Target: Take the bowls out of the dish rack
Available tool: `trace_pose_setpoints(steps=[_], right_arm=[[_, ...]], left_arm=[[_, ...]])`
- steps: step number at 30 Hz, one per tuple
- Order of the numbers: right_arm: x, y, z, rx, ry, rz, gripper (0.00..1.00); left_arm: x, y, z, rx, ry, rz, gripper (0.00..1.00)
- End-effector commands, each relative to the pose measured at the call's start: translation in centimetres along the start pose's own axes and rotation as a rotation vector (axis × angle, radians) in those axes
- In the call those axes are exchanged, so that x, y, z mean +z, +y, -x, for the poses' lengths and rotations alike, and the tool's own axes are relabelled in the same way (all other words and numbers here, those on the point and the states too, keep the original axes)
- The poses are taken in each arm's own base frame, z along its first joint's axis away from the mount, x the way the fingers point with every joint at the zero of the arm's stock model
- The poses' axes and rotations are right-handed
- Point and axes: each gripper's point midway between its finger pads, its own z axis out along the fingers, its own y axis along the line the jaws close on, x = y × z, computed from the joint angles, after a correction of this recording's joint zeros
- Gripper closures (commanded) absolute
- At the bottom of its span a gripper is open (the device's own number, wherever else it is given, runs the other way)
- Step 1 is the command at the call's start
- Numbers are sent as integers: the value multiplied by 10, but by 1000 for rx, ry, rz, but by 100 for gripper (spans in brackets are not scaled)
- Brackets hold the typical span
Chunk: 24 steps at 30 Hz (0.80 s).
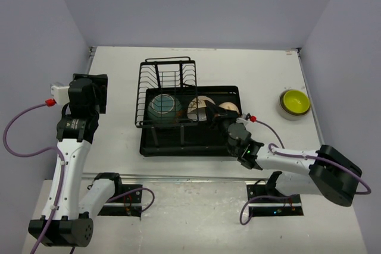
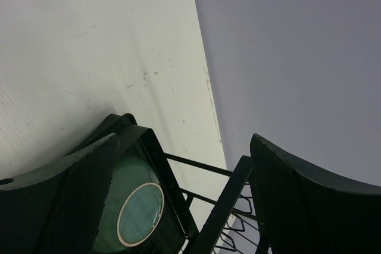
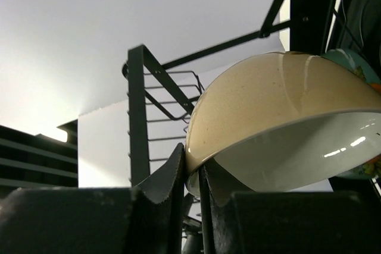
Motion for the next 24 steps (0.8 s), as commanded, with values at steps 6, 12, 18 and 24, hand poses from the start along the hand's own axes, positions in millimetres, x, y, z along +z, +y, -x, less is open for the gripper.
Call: trace_pose_setpoints(steps=[6, 12, 18, 24], right_arm=[[6, 56, 1, 56, 136, 106, 100], [23, 80, 4, -49, 231, 132, 100], [47, 110, 17, -149, 306, 146, 100], [76, 139, 18, -324, 473, 129, 100]], left_arm=[[3, 0, 10, -1, -51, 3, 9], [2, -2, 14, 36, -73, -9, 8], [3, 1, 17, 58, -87, -7, 7], [6, 1, 14, 69, -81, -10, 7]])
